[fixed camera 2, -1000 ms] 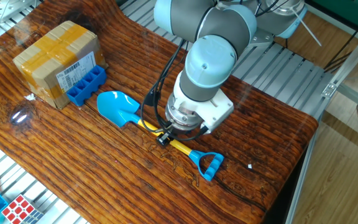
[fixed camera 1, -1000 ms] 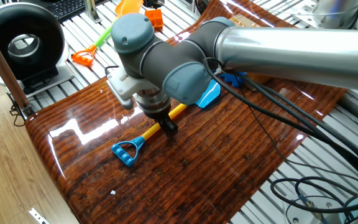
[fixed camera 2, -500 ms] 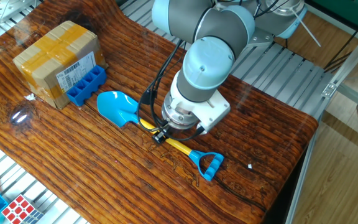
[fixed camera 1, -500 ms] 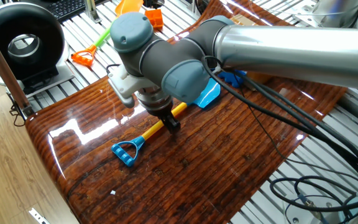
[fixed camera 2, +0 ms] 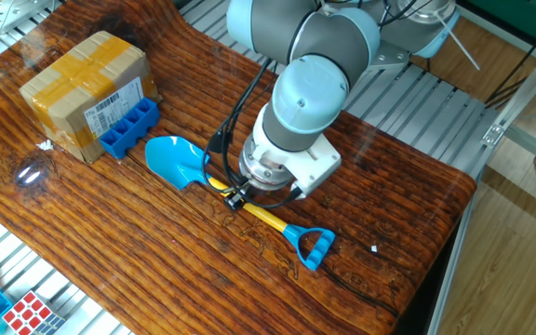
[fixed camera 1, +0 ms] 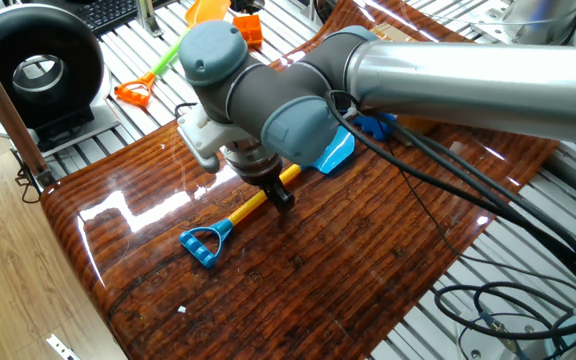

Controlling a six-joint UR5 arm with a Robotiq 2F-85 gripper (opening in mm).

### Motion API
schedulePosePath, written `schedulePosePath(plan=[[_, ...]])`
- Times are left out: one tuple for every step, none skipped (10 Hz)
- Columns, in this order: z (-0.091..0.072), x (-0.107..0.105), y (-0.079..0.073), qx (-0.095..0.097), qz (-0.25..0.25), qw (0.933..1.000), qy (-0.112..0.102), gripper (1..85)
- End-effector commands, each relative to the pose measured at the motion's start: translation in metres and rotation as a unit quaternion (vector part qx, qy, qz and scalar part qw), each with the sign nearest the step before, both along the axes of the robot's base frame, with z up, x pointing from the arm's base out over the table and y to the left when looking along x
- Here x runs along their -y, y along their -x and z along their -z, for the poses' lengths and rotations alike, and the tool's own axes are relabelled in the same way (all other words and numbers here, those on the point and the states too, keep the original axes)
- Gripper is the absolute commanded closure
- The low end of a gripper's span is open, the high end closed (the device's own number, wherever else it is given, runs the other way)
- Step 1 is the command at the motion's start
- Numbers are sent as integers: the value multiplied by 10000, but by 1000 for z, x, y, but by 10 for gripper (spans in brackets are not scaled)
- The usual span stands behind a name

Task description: Use a shovel to scoop up an object

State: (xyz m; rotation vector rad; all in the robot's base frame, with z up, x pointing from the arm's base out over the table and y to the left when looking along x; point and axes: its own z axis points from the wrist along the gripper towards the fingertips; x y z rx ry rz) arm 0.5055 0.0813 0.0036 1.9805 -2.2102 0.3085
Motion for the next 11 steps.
schedulePosePath(plan=[[1, 1, 1, 7, 104, 9999, -38, 340], [1, 1, 2, 18, 149, 9999, -54, 393], [2, 1, 2, 35, 184, 9998, -78, 427], [2, 0, 2, 44, 190, 9998, -94, 473], [2, -1, 1, 55, 203, 9997, -110, 500], [2, -1, 1, 68, 223, 9997, -118, 547], [2, 0, 1, 85, 258, 9996, -120, 597], [2, -1, 1, 108, 292, 9994, -144, 667], [2, -2, 0, 131, 326, 9992, -177, 677], [3, -4, -1, 165, 373, 9989, -218, 740], [3, -5, 0, 186, 439, 9985, -282, 773]])
